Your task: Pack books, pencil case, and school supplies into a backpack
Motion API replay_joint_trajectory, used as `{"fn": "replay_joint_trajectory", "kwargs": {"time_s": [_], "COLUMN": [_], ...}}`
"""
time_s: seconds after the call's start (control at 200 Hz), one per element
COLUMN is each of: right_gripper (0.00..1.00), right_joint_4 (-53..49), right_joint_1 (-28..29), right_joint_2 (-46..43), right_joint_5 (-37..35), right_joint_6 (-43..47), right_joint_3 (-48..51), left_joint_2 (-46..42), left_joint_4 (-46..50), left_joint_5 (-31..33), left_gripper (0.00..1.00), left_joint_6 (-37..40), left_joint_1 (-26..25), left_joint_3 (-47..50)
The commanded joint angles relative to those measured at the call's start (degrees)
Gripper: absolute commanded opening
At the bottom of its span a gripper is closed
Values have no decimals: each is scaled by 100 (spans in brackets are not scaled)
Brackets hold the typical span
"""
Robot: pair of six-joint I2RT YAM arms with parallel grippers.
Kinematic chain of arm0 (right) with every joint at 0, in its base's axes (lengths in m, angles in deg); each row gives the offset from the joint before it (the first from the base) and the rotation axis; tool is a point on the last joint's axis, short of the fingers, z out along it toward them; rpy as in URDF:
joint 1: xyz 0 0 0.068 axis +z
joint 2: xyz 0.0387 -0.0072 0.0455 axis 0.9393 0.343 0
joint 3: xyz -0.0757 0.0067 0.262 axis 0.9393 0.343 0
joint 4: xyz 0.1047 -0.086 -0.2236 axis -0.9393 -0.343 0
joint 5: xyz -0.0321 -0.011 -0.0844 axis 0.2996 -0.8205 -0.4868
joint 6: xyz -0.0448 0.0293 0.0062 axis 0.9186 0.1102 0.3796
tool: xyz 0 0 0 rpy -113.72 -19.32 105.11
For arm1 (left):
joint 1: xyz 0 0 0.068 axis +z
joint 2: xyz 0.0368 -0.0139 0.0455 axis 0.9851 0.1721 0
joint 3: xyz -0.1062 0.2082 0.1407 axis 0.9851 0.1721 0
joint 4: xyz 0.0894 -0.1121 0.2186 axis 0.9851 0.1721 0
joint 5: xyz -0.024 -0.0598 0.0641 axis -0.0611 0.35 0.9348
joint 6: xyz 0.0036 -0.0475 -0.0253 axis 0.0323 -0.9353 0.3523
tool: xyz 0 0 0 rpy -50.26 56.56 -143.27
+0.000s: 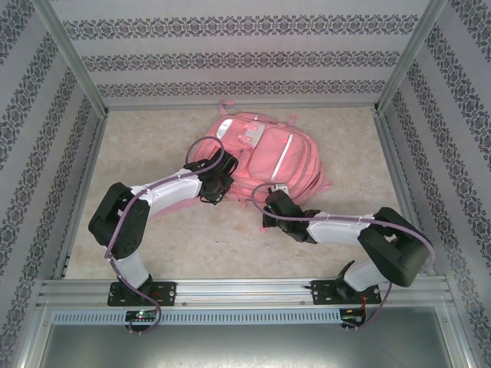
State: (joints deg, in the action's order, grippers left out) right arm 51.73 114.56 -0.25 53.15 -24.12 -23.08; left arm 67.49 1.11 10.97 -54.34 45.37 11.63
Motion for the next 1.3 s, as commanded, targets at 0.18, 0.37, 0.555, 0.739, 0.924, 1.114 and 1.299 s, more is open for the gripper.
{"fn": "replay_joint_trajectory", "kwargs": {"time_s": [0.18,0.37,0.555,0.739,0.924,1.114,1.299], "right_gripper": [38,49,45,38,33,32,30], "right_joint_4": [-1062,-1459,-1610,-1071,-469,-499,-594], "right_joint_1": [-178,227,636,777,829,960,1005], "right_joint_2": [-660,-1056,-1012,-609,176,908,1295], "right_joint_5": [-132,-457,-588,-149,125,-91,-402], "right_joint_6": [73,169,33,-237,-613,-952,-1519], "right_joint_3": [445,116,-309,-535,-911,-1461,-1646], "left_joint_2": [-261,-96,223,417,478,450,438], "left_joint_4": [205,-93,-298,-529,-552,-590,-670], "left_joint_5": [365,274,278,370,401,353,281], "left_gripper": [0,0,0,0,0,0,0], "left_joint_6": [93,49,25,3,34,56,23], "left_joint_1": [279,204,84,-33,-44,-48,-44], "left_joint_3": [130,172,61,73,69,121,157]}}
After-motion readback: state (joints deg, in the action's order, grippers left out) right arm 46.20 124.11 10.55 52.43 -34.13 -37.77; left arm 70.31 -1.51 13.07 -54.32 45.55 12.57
